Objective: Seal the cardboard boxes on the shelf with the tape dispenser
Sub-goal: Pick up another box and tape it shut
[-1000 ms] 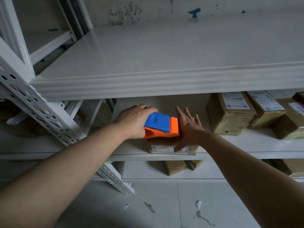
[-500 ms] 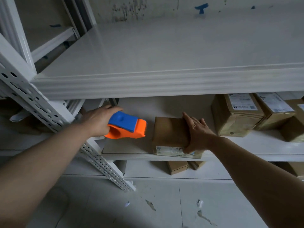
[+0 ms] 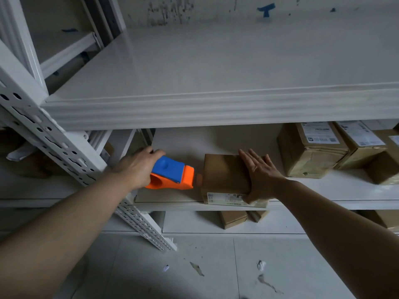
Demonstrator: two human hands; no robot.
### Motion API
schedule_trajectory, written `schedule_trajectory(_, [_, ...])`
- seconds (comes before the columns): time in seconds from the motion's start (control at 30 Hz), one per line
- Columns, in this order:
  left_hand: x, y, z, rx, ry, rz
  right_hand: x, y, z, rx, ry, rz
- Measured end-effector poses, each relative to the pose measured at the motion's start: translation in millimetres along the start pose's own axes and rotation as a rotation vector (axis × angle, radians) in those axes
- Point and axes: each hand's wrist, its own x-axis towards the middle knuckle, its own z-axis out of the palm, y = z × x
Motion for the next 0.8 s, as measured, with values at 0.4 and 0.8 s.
schedule_trajectory(0.4, [6.4,34.6,14.7,-0.024,-0.002,-0.014,-9.9,-54.4,7.5,-0.279,-0.047,-0.22])
schedule_trajectory(0.8, [-11.2,34.7,27.7,-0.085,0.014,-0.037,23.7,-84.4,-15.4,-0.229,-0.156,0.008])
